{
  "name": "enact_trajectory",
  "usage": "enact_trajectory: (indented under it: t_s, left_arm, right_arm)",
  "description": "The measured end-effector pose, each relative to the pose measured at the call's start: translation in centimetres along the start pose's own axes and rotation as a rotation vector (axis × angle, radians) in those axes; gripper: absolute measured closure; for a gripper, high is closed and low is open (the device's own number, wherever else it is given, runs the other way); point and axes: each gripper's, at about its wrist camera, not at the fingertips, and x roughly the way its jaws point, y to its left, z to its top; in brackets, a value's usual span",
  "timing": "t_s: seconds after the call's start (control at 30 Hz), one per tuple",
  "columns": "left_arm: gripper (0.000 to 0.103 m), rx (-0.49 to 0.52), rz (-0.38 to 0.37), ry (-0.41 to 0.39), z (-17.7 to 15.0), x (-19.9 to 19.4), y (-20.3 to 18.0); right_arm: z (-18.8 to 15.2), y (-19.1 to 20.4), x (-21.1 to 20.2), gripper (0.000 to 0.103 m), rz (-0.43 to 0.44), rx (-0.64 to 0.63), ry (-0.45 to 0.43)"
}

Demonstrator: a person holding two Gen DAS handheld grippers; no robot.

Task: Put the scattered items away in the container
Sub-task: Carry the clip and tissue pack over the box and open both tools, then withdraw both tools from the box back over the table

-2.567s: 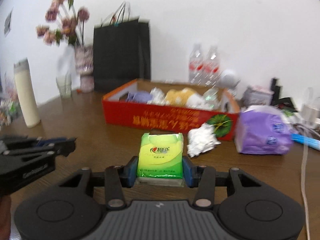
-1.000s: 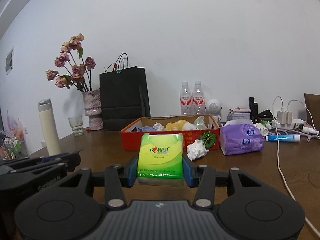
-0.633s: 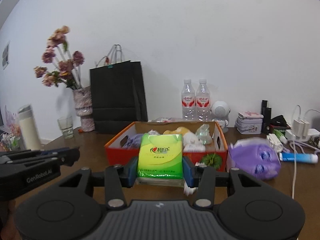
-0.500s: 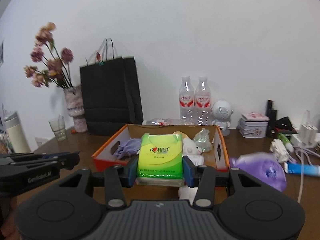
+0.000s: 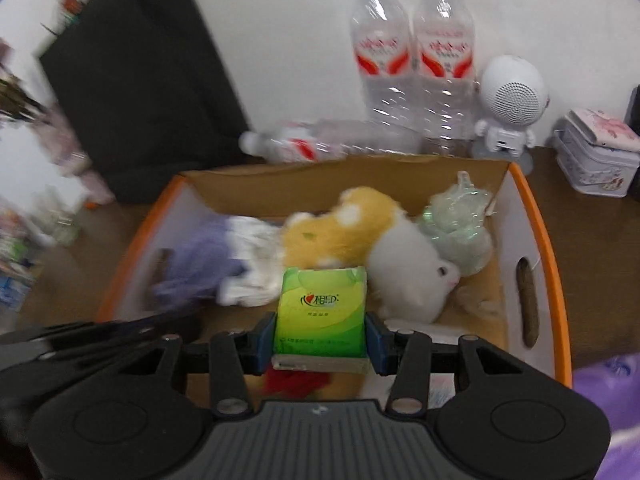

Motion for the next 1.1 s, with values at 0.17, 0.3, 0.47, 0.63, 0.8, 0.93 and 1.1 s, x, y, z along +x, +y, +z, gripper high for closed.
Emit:
enact_trajectory:
  t_s: [0.17, 0.3, 0.47, 0.63, 0.8, 0.93, 1.1]
  left_arm:
    - [0.089, 0.019, 0.01, 0.033, -0.2, 2.5, 0.0]
    - [0.087, 0.004, -0.004, 0.043, -0.5, 3.1, 0.4]
    - [0.068, 0.021, -0.005, 0.01, 0.1, 2.0, 0.6]
    - [0.026, -0.036, 0.002, -0.024, 1.4, -0.9, 0.8]
    - [0.003, -0.048, 0.065, -0.03, 1.7, -3.8, 0.1]
    - [0.0, 0.009, 0.101, 0.015, 1.3, -5.6, -1.4]
    - [0.0, 0.048, 0.122, 0.017, 0.2, -8.6, -2.3]
  right_arm:
    - [0.4, 1.9, 3.4, 0.059, -0.122, -0.144, 0.055]
    - [0.7, 1.1, 5.2, 0.058, -0.08, -0.074, 0.12]
    - [0.4, 0.1, 4.1, 0.044, -0.033, -0.002, 0.121]
    - [1.3, -0.2, 0.4, 0.036, -0.046, 0.015, 0.086]
    - [1.2, -0.4, -2.7, 0.025, -0.111, 0.0, 0.085]
    - [0.5, -0.5, -5.2, 0.025, -0.112, 0.011, 0.097]
    - [-0.6, 0.4, -8.2, 0.023, -0.127, 0.002, 0.067]
